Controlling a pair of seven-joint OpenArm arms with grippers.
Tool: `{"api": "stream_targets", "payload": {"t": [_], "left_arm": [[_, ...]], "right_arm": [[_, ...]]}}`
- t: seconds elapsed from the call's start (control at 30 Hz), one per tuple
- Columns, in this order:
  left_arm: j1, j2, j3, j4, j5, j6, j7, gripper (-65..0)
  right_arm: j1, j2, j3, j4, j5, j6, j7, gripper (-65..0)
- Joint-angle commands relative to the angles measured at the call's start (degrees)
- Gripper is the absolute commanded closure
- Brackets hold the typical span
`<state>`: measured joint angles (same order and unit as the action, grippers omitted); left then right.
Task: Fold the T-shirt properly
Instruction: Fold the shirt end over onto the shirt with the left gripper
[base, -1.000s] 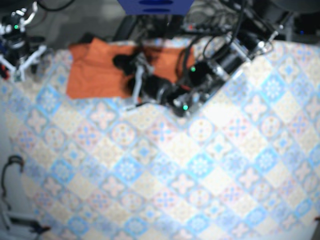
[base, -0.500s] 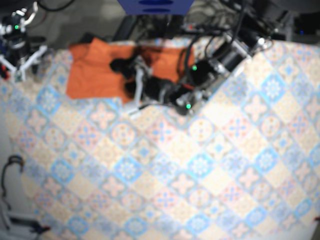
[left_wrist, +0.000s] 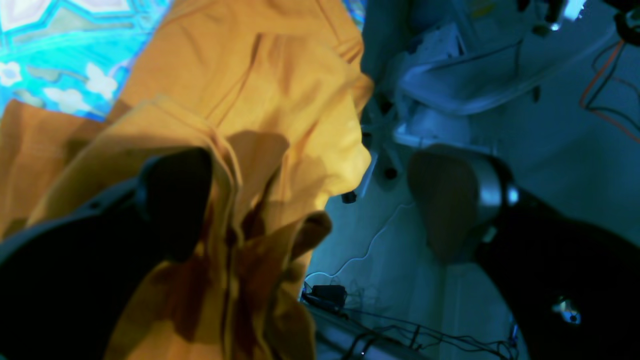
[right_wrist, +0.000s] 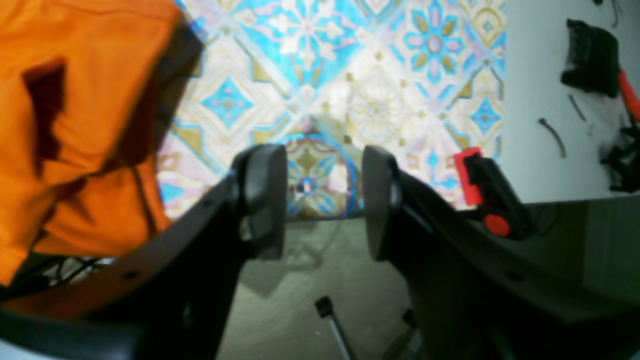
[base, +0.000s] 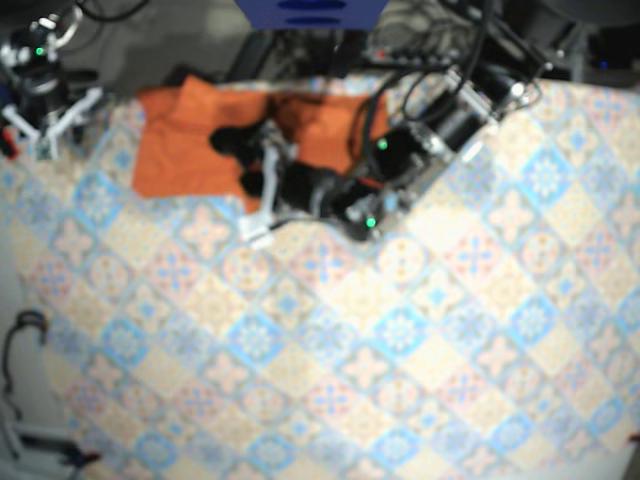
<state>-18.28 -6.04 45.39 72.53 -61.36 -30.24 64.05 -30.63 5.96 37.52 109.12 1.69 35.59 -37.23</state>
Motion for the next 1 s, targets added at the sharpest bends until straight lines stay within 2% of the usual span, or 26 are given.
{"api": "stream_targets", "payload": {"t": [0.0,0.43,0.67,0.9,0.97], "left_arm": [[-1.2,0.5,-0.4,1.0,-1.3,-0.6,-0.8,-65.0],[-2.1,1.7,-0.4,1.0,-0.9,-0.6,-0.9,-65.0],[-2.4,5.8,0.0,0.7,-0.5,-0.5,-2.4,-65.0],[-2.4,7.8,-0.4,-2.7,0.4,-0.5,-2.6,-65.0],[-2.4,7.8,-0.4,-2.8,0.0,-0.5,-4.2,-65.0]], "right_arm": [[-0.1,0.9,0.4,0.9,0.4,-0.5,1.1,-24.5],[-0.1,0.2,0.3,0.9,0.4,-0.5,1.1,-24.5],[-0.1,0.1,0.3,1.0,0.4,-0.5,1.1,-24.5],[-0.1,0.0,0.4,0.9,0.4,-0.5,1.1,-24.5],[-0.1,0.0,0.4,0.9,0.4,-0.5,1.1,-24.5]]}}
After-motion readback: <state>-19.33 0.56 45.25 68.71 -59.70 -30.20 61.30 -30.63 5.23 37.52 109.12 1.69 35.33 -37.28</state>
